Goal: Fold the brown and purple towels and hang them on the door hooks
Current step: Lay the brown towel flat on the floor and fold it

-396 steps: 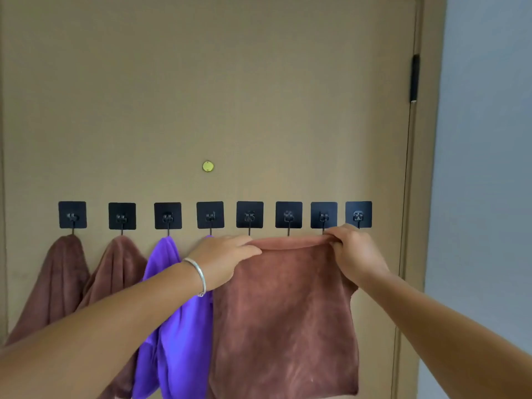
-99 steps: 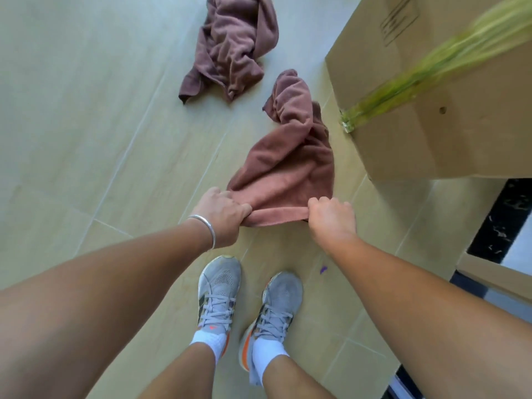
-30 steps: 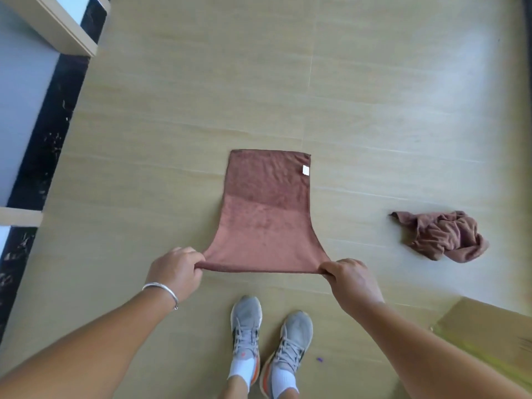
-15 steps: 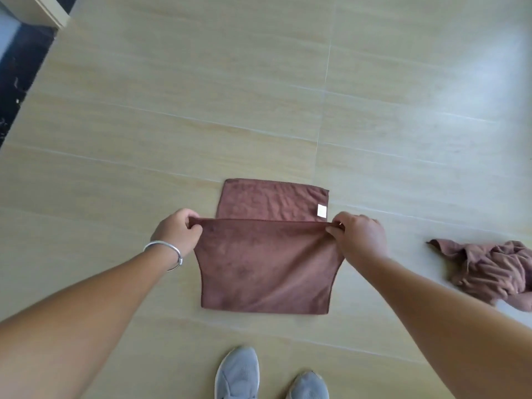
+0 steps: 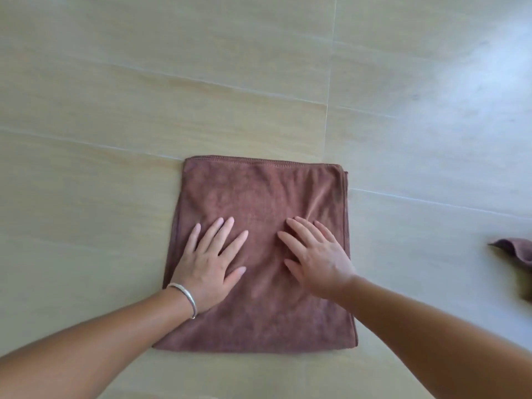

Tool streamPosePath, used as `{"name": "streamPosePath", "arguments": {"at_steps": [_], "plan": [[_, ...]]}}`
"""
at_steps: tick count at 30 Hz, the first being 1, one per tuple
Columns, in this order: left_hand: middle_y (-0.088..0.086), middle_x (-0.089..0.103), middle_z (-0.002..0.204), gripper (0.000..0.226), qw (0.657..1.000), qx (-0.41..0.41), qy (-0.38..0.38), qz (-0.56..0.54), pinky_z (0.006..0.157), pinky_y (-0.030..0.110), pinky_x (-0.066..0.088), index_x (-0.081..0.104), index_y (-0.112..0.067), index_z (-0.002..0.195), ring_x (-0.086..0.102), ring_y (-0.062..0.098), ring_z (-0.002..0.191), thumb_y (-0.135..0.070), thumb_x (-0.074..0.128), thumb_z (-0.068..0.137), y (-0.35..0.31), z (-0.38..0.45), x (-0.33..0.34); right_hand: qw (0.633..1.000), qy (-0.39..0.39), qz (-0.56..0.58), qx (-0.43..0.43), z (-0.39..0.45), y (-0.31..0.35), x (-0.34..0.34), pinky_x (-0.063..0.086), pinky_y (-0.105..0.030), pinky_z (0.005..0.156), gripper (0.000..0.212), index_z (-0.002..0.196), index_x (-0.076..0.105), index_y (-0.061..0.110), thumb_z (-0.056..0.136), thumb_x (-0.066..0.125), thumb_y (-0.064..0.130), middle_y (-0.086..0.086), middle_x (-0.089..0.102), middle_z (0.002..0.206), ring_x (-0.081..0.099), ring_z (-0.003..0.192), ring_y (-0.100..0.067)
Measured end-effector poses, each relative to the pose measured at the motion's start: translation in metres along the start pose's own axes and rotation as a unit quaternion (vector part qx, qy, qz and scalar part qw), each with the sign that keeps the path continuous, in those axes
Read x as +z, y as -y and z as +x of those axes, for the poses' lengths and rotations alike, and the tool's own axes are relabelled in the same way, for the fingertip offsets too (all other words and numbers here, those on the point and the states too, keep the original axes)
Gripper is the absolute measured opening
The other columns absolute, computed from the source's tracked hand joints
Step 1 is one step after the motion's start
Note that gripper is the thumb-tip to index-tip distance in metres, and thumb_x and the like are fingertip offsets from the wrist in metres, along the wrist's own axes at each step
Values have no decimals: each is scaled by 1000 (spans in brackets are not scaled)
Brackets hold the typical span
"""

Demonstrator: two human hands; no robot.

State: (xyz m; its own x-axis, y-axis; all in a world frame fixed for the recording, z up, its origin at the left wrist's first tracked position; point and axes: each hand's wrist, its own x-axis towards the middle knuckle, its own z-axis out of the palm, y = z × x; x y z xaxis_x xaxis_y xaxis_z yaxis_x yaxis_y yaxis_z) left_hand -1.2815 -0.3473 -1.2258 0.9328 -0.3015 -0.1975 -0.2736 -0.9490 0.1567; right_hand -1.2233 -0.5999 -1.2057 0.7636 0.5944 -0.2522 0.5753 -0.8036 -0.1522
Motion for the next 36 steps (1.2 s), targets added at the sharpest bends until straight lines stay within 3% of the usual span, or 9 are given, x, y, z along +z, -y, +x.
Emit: {"name": "streamPosePath", "arguments": {"at_steps": [2, 7, 12, 15, 19, 27, 29, 32, 36], "plan": [[10, 26, 157, 70, 1000, 1, 9, 24, 114, 55, 18, 32, -27, 149, 23, 27, 145, -60, 37, 87, 5, 0, 4, 1000, 8, -4, 16, -12, 3, 10, 23, -46, 116, 56, 142, 46, 23, 91, 48, 46, -5, 36, 153, 30, 143, -23], [8, 16, 161, 72, 998, 8, 35, 52, 116, 58, 9, 21, -32, 152, 14, 26, 147, -65, 26, 88, 27, 53, -9, 999, 2, -23, 41, 26, -16, 2, 24, -52, 115, 58, 147, 38, 24, 94, 37, 47, -7, 29, 157, 24, 145, -25], [5, 4, 162, 69, 996, -63, 18, 66, 117, 55, 1, 12, -36, 153, 2, 23, 149, -64, 25, 92, 45, 119, -36, 991, -8, -31, 129, 82, -39, -29, 12, -49, 119, 54, 153, 16, 25, 101, 30, 33, -6, 7, 162, 3, 149, -24], [9, 17, 160, 67, 998, 2, -20, 53, 116, 56, 12, 24, -30, 152, 15, 25, 147, -59, 31, 91, 34, 97, -38, 998, -15, -18, 51, 67, -21, -27, 15, -47, 119, 58, 152, 21, 22, 98, 38, 36, -8, 13, 161, 9, 149, -24], [12, 23, 158, 75, 993, 99, 9, 59, 113, 59, 21, 31, -24, 150, 23, 27, 146, -64, 37, 87, 18, 27, -12, 998, 8, -25, -51, 6, -4, 6, 20, -49, 118, 68, 149, 35, 19, 92, 42, 56, -10, 25, 158, 20, 147, -26], [12, 24, 158, 80, 986, 127, 37, 97, 113, 55, 26, 31, -22, 150, 26, 29, 144, -68, 36, 86, 47, 6, -8, 991, -2, -50, -124, -12, -30, 22, 21, -48, 117, 75, 149, 36, 17, 92, 40, 66, -11, 24, 158, 22, 147, -27], [13, 28, 156, 75, 983, 139, 41, 112, 111, 55, 30, 34, -19, 149, 30, 31, 142, -62, 36, 87, 47, 7, -12, 989, -17, -68, -133, -14, -34, 22, 25, -48, 116, 71, 148, 38, 18, 93, 39, 63, -11, 27, 157, 26, 145, -27], [18, 36, 151, 67, 980, 142, 41, 130, 102, 57, 39, 42, -11, 144, 38, 37, 136, -37, 34, 83, 40, 9, -20, 986, -29, -98, -129, -16, -37, 23, 31, -52, 112, 62, 147, 40, 19, 96, 39, 55, -11, 30, 156, 32, 142, -30], [24, 43, 144, 61, 980, 119, 64, 144, 85, 60, 50, 48, 2, 136, 48, 42, 127, -11, 25, 81, 25, 8, -22, 983, -2, -132, -129, -17, -35, 14, 38, -54, 106, 59, 146, 41, 17, 87, 41, 27, -11, 35, 154, 39, 137, -33]]}}
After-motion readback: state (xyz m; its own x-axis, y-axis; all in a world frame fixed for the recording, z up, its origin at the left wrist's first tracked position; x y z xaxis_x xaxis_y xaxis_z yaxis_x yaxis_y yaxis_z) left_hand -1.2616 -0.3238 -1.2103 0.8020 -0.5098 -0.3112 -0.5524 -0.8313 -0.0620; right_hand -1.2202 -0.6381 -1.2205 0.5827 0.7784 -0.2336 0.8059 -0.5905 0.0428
